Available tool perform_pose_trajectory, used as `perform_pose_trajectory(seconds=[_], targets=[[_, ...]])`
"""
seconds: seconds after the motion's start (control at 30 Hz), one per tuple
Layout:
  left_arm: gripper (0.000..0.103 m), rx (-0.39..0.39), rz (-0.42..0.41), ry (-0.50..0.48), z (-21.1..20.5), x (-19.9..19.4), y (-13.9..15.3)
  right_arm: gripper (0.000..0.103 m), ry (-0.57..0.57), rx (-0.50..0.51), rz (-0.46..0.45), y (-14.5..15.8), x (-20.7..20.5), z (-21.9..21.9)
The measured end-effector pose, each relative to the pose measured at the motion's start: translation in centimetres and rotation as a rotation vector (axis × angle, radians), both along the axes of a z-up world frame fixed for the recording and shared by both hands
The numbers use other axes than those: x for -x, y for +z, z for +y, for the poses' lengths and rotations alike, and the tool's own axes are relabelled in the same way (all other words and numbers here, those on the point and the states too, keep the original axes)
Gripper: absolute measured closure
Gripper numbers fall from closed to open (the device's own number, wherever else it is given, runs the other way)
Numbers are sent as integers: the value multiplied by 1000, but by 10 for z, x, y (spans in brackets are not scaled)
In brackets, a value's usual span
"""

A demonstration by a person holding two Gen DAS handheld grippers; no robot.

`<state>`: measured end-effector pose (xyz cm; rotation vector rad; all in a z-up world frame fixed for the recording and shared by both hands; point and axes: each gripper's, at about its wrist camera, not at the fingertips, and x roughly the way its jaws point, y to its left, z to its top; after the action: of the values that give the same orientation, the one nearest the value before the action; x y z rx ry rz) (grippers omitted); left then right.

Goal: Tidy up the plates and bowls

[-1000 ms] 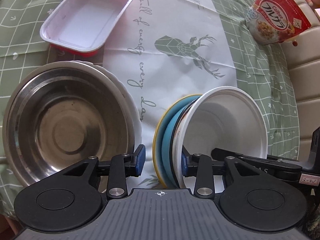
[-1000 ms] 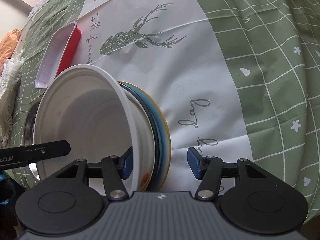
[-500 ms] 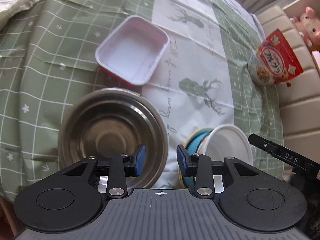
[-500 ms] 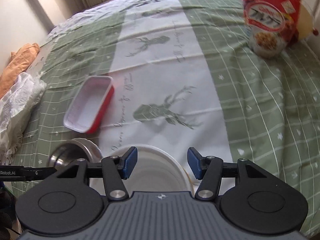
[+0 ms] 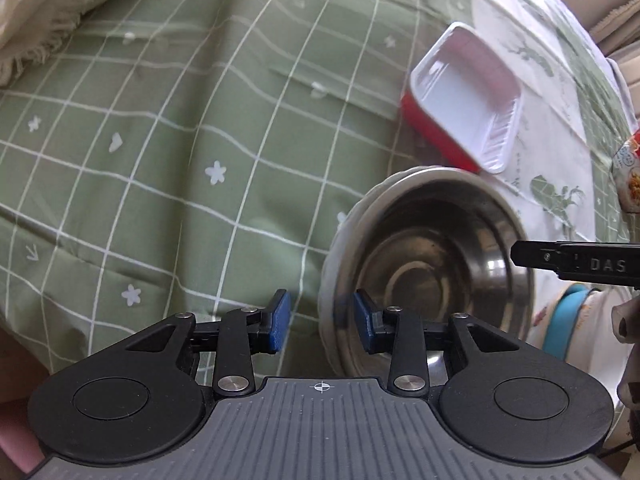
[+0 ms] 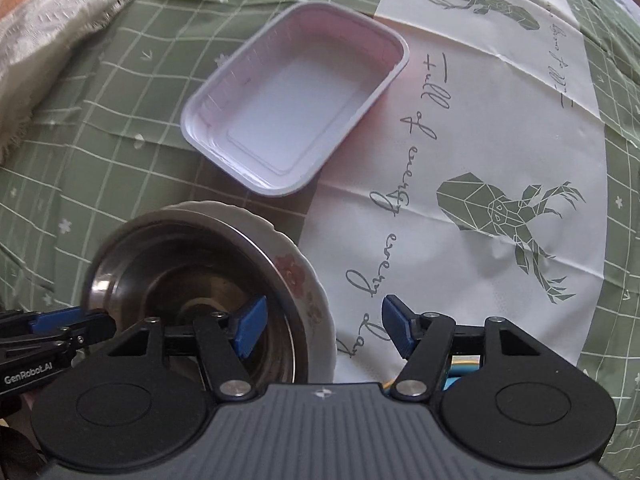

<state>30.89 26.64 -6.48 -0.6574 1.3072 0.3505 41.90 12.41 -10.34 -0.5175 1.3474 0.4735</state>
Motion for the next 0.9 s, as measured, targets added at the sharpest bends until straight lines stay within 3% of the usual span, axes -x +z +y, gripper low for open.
perform_pose_trajectory(seconds=[0.03, 0.2, 0.3, 0.37, 0.53, 0.9], targets=[[58, 8, 8, 0, 0, 0, -6, 39, -1, 7, 8, -5, 0, 2], [62, 29, -4, -37, -2, -5, -24, 39, -27, 38, 91, -35, 0, 9], [63, 46, -47, -41, -3, -7, -28, 37, -60, 26, 138, -46, 3, 8], [70, 66, -75, -40, -3, -9, -27, 37, -67, 29, 123, -46, 6, 9], [70, 57, -71, -67, 0, -14, -23, 36, -85, 23, 125, -45, 11, 7], [70, -56, -128, -76, 8, -35, -5, 35, -77, -43, 112, -36, 3, 8]])
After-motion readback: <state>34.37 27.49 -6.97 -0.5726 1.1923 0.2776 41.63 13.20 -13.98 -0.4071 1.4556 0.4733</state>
